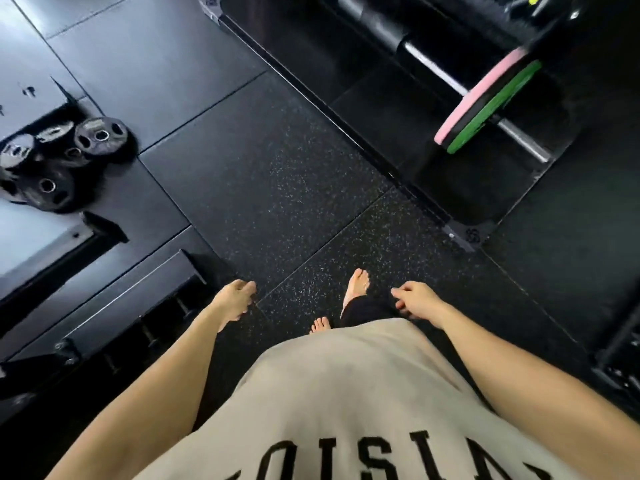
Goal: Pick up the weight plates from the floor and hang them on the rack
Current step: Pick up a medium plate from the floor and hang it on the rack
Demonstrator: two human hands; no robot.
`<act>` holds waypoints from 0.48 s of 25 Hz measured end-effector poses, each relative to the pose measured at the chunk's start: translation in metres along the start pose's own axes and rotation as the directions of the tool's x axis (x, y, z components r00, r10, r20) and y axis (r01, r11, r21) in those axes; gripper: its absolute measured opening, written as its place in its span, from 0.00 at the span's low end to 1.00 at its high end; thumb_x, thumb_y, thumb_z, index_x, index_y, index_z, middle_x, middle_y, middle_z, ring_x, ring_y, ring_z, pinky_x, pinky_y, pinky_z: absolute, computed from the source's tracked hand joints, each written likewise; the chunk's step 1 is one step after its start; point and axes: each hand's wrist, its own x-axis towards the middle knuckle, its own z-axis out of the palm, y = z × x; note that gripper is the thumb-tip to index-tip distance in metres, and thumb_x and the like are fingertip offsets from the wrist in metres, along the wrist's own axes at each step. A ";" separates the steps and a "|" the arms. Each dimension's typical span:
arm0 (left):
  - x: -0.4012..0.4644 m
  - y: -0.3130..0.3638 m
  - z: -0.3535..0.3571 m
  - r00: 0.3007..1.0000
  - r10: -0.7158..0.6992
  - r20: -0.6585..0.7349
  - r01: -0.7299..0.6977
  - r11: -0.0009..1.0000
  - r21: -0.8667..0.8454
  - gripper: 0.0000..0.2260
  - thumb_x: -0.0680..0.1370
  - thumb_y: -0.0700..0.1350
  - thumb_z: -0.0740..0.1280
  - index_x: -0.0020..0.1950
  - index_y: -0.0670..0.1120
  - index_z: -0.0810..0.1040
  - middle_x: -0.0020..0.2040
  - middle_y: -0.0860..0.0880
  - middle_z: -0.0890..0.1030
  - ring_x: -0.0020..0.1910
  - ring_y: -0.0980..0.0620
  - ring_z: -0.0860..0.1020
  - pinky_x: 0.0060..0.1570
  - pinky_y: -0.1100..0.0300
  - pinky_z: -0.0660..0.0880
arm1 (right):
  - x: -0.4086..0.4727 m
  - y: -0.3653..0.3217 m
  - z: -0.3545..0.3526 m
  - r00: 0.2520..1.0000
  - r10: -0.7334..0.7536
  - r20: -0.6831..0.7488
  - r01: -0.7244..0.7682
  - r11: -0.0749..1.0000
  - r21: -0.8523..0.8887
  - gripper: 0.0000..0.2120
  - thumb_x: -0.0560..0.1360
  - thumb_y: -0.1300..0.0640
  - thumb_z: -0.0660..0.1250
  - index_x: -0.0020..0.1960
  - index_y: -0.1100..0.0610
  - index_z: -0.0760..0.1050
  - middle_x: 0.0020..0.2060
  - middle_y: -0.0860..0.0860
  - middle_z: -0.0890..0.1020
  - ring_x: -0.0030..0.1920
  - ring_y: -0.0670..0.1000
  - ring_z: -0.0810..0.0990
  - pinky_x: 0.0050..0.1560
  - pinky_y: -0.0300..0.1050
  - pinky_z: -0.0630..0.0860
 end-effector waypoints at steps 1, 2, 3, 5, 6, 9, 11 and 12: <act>0.013 0.018 -0.009 1.000 -0.020 -0.016 0.019 1.000 -0.025 0.14 0.84 0.52 0.56 0.57 0.43 0.74 0.47 0.44 0.75 0.41 0.48 0.73 0.41 0.56 0.69 | 0.022 -0.028 -0.011 1.000 -0.013 0.014 0.013 0.999 -0.042 0.09 0.81 0.52 0.62 0.46 0.56 0.74 0.39 0.54 0.80 0.37 0.52 0.76 0.35 0.44 0.72; 0.025 0.036 -0.016 0.999 -0.044 -0.025 0.042 0.997 -0.066 0.14 0.84 0.52 0.56 0.58 0.44 0.74 0.47 0.45 0.76 0.42 0.47 0.74 0.45 0.56 0.70 | 0.042 -0.056 -0.021 0.999 -0.026 0.032 0.029 0.996 -0.082 0.09 0.81 0.51 0.62 0.46 0.55 0.74 0.40 0.54 0.80 0.39 0.52 0.77 0.35 0.44 0.72; 0.037 0.053 -0.023 0.997 -0.062 -0.038 0.058 0.993 -0.102 0.14 0.84 0.52 0.56 0.58 0.44 0.74 0.47 0.45 0.76 0.43 0.48 0.74 0.47 0.55 0.71 | 0.063 -0.085 -0.030 0.998 -0.045 0.053 0.051 0.992 -0.118 0.09 0.81 0.51 0.62 0.46 0.55 0.74 0.41 0.54 0.80 0.40 0.52 0.78 0.35 0.43 0.72; 0.059 0.081 -0.035 0.994 -0.091 -0.055 0.082 0.985 -0.150 0.14 0.84 0.52 0.56 0.59 0.44 0.75 0.48 0.45 0.77 0.43 0.49 0.75 0.47 0.55 0.71 | 0.100 -0.137 -0.047 0.994 -0.065 0.089 0.079 0.982 -0.172 0.09 0.81 0.51 0.62 0.46 0.54 0.74 0.42 0.54 0.81 0.42 0.53 0.79 0.36 0.44 0.73; 0.071 0.096 -0.044 0.990 -0.122 -0.075 0.107 0.977 -0.185 0.14 0.84 0.52 0.57 0.59 0.44 0.75 0.49 0.45 0.77 0.44 0.48 0.75 0.47 0.55 0.72 | 0.120 -0.169 -0.057 0.992 -0.073 0.105 0.094 0.972 -0.213 0.09 0.81 0.51 0.63 0.46 0.54 0.74 0.43 0.54 0.81 0.42 0.53 0.79 0.36 0.44 0.73; 0.092 0.127 -0.071 0.963 -0.237 -0.131 0.191 0.937 -0.291 0.14 0.83 0.52 0.59 0.60 0.43 0.75 0.50 0.44 0.78 0.44 0.47 0.76 0.43 0.56 0.72 | 0.164 -0.263 -0.080 0.979 -0.095 0.182 0.154 0.926 -0.346 0.10 0.81 0.50 0.63 0.49 0.57 0.75 0.41 0.55 0.81 0.41 0.53 0.79 0.37 0.45 0.72; 0.105 0.138 -0.089 0.931 -0.329 -0.160 0.240 0.879 -0.413 0.14 0.83 0.51 0.60 0.59 0.42 0.76 0.48 0.43 0.79 0.42 0.47 0.76 0.42 0.57 0.72 | 0.192 -0.327 -0.090 0.970 -0.111 0.217 0.199 0.876 -0.440 0.10 0.81 0.49 0.62 0.51 0.56 0.75 0.41 0.53 0.81 0.42 0.52 0.79 0.38 0.45 0.73; 0.111 0.145 -0.097 0.916 -0.369 -0.160 0.257 0.842 -0.473 0.14 0.83 0.51 0.61 0.59 0.42 0.76 0.48 0.42 0.79 0.42 0.46 0.77 0.43 0.56 0.73 | 0.202 -0.358 -0.092 0.964 -0.126 0.233 0.226 0.851 -0.475 0.10 0.81 0.49 0.62 0.51 0.56 0.74 0.42 0.53 0.81 0.43 0.53 0.80 0.38 0.44 0.73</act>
